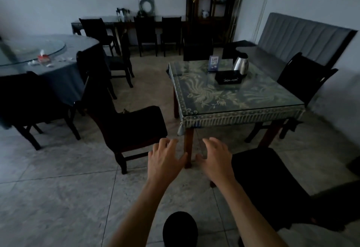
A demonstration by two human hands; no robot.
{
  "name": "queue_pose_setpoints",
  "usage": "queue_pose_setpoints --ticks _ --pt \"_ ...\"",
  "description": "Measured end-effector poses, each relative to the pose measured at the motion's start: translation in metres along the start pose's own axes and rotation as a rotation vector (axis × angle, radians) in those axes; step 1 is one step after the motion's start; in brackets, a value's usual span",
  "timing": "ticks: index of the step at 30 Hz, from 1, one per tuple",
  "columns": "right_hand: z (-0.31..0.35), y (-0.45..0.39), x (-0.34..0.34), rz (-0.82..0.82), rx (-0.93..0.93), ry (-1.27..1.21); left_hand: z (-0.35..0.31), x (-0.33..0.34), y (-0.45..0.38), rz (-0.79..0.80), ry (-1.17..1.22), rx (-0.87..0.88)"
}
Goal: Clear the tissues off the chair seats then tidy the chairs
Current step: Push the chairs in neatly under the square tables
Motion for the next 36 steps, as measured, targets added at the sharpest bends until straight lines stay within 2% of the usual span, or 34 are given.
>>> queue_pose_setpoints --ticks 10,17,22,36 --pt "0.006 -0.027 0.001 0.039 -0.122 -0.011 0.008 0.0 -0.015 -0.016 -0.016 -0.039" --pt "0.054 -0.056 0.025 0.053 -0.186 -0.009 0.055 -0.023 -0.041 -0.018 0.002 -0.083" --pt "0.115 -0.082 0.043 0.105 -0.189 0.006 0.11 -0.054 -0.072 -0.014 0.011 -0.073" --pt "0.36 -0.145 0.097 0.126 -0.194 -0.053 0.324 -0.187 -0.164 0.031 0.014 -0.082"
Point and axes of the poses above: each hand's wrist, its own y-axis away from the middle knuckle, its own x-axis out of the palm, z = x × y, the point moved 2 cm from there along -y, towards the middle knuckle, and after that the axes turned 12 degrees about y, right-handed, at the moved point
